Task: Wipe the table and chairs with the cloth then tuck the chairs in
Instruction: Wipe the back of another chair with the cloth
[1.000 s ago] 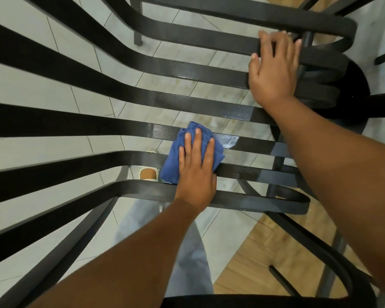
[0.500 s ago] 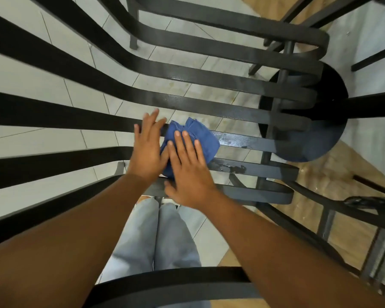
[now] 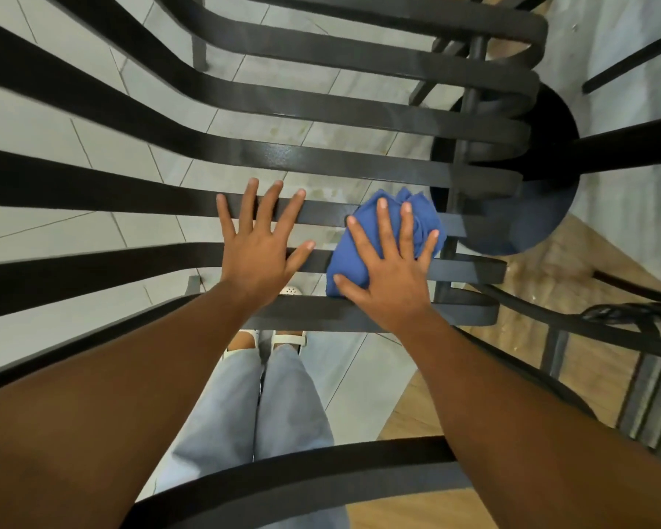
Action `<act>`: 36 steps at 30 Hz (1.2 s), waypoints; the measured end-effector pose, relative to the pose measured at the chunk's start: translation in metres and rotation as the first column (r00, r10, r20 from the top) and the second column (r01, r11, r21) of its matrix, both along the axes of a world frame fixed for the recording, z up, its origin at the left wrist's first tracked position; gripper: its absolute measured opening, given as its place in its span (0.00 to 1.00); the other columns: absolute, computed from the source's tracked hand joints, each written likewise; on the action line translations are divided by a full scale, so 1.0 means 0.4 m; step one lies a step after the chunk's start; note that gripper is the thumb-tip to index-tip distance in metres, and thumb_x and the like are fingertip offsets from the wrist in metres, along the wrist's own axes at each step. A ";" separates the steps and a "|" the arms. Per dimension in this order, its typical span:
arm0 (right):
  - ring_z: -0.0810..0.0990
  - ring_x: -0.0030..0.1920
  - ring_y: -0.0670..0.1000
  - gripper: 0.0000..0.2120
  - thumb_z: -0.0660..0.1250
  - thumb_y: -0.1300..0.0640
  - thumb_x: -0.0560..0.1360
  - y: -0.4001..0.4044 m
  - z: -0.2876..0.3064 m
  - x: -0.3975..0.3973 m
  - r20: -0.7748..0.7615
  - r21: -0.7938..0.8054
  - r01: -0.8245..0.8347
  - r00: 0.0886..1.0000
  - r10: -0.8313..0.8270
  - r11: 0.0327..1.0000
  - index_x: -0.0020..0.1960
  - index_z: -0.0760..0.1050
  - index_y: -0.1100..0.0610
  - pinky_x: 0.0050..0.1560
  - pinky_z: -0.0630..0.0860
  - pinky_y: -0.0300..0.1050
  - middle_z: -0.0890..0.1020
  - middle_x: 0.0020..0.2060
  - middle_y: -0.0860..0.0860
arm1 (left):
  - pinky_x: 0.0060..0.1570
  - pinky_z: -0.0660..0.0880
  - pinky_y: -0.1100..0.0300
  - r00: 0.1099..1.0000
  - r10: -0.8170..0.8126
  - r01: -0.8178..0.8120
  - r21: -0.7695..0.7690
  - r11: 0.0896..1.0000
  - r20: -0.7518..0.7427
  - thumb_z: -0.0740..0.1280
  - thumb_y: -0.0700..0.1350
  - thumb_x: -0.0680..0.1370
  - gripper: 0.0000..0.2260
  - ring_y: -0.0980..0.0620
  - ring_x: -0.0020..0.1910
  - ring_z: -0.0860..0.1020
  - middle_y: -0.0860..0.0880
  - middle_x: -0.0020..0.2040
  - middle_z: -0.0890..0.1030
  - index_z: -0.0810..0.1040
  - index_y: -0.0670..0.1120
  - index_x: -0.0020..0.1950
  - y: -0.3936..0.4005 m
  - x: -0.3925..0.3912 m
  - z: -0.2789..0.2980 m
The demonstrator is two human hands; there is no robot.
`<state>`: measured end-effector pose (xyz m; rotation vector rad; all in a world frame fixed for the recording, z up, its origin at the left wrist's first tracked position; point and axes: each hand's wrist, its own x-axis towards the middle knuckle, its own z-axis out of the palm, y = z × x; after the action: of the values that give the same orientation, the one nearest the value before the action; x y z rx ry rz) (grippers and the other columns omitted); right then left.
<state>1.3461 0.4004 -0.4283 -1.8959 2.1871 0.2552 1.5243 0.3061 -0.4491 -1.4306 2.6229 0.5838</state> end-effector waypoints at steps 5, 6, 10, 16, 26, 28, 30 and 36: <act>0.53 0.74 0.65 0.31 0.42 0.35 0.76 -0.078 0.003 0.122 -0.095 0.042 0.223 0.971 -0.218 0.974 0.76 0.49 0.47 0.66 0.50 0.74 0.56 0.76 0.53 | 0.66 0.44 0.35 0.993 -0.116 0.115 -0.015 0.993 -0.014 0.46 0.54 0.79 0.25 0.39 0.72 0.62 0.43 0.70 0.69 0.64 0.47 0.74 0.002 -0.042 -0.002; 0.51 0.75 0.64 0.31 0.41 0.36 0.76 -0.079 -0.002 0.122 -0.082 0.062 0.190 0.979 -0.185 0.980 0.76 0.47 0.47 0.67 0.49 0.73 0.55 0.76 0.53 | 0.67 0.44 0.36 0.993 -0.114 0.114 -0.021 0.993 -0.019 0.47 0.53 0.79 0.25 0.39 0.71 0.63 0.42 0.70 0.69 0.65 0.47 0.73 0.001 -0.047 -0.003; 0.52 0.75 0.64 0.30 0.49 0.39 0.76 -0.054 -0.011 0.070 -0.036 -0.006 0.253 0.967 -0.253 0.967 0.76 0.54 0.48 0.67 0.48 0.72 0.57 0.76 0.55 | 0.68 0.45 0.38 0.997 -0.059 0.057 -0.057 0.997 -0.043 0.49 0.52 0.80 0.21 0.41 0.71 0.63 0.42 0.68 0.70 0.65 0.50 0.73 0.004 -0.048 -0.015; 0.45 0.75 0.64 0.32 0.48 0.44 0.72 -0.061 0.006 -0.020 -0.077 0.020 0.553 0.831 -0.550 0.833 0.76 0.57 0.48 0.69 0.45 0.71 0.50 0.77 0.56 | 0.69 0.45 0.38 0.998 -0.046 0.041 -0.084 0.996 -0.052 0.52 0.50 0.80 0.21 0.43 0.69 0.64 0.42 0.63 0.72 0.64 0.51 0.73 0.003 -0.047 -0.022; 0.42 0.76 0.61 0.32 0.55 0.52 0.74 -0.095 0.018 0.105 0.082 0.088 0.394 0.912 -0.401 0.915 0.77 0.49 0.50 0.69 0.35 0.66 0.47 0.77 0.54 | 0.67 0.49 0.36 0.998 -0.056 0.053 -0.083 0.995 -0.029 0.51 0.49 0.80 0.20 0.42 0.68 0.66 0.42 0.63 0.73 0.64 0.51 0.73 0.000 -0.046 -0.026; 0.46 0.76 0.61 0.32 0.55 0.52 0.74 -0.071 0.020 0.054 0.026 0.040 0.394 0.918 -0.395 0.918 0.77 0.51 0.50 0.69 0.39 0.67 0.51 0.77 0.55 | 0.68 0.48 0.36 0.998 -0.065 0.063 -0.083 0.995 -0.018 0.50 0.50 0.80 0.21 0.41 0.68 0.66 0.42 0.64 0.72 0.63 0.51 0.73 -0.002 -0.039 -0.023; 0.41 0.76 0.61 0.32 0.55 0.53 0.77 -0.053 0.022 -0.008 -0.038 0.096 0.453 0.891 -0.451 0.886 0.77 0.46 0.48 0.69 0.38 0.66 0.45 0.77 0.54 | 0.68 0.47 0.37 0.997 -0.070 0.069 -0.073 0.995 -0.012 0.49 0.51 0.80 0.21 0.41 0.69 0.65 0.42 0.64 0.71 0.63 0.51 0.74 -0.003 -0.038 -0.018; 0.37 0.75 0.62 0.33 0.57 0.62 0.77 -0.064 0.055 -0.044 -0.052 0.115 0.647 0.762 -0.645 0.754 0.77 0.47 0.51 0.71 0.39 0.66 0.42 0.77 0.55 | 0.69 0.43 0.38 0.998 -0.057 0.057 -0.041 0.998 -0.001 0.48 0.52 0.81 0.22 0.42 0.71 0.62 0.43 0.67 0.69 0.59 0.52 0.75 0.001 -0.041 -0.009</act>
<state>1.3284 0.3746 -0.4063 -0.9656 2.5990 0.2575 1.5080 0.3065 -0.4529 -1.3620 2.6823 0.5290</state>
